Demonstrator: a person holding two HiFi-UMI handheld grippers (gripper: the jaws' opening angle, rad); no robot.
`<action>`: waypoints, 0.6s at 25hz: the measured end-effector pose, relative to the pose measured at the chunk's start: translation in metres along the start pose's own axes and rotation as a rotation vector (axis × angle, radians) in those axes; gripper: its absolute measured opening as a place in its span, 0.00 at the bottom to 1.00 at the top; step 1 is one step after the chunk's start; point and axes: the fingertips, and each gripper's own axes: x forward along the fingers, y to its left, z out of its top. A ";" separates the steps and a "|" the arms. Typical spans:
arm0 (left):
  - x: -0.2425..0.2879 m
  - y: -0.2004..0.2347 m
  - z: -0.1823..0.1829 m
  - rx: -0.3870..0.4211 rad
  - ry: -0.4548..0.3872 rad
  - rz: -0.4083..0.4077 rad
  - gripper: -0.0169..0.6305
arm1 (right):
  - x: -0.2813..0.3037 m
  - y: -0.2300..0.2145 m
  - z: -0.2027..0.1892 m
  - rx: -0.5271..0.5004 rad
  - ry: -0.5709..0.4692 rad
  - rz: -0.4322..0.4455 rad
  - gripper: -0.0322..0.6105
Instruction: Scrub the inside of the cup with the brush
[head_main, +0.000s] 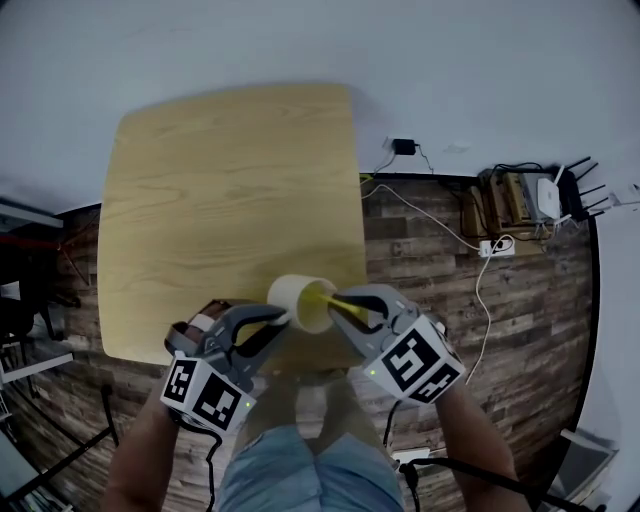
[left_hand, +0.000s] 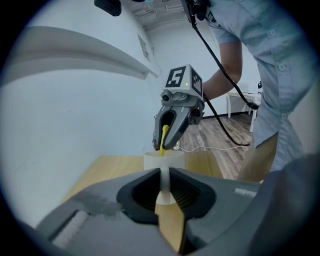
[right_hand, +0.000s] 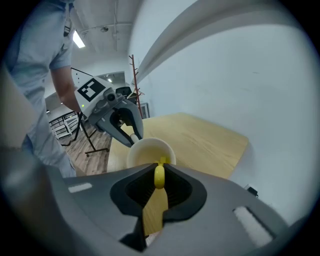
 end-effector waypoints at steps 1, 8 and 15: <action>0.000 0.001 0.000 0.003 0.002 0.007 0.14 | 0.001 0.000 -0.003 0.016 0.017 0.004 0.11; 0.001 0.004 -0.001 -0.005 0.001 0.035 0.14 | 0.001 0.008 -0.015 0.152 0.086 0.053 0.11; 0.005 0.002 0.001 0.022 0.001 0.029 0.14 | -0.005 0.030 -0.008 0.244 0.034 0.134 0.11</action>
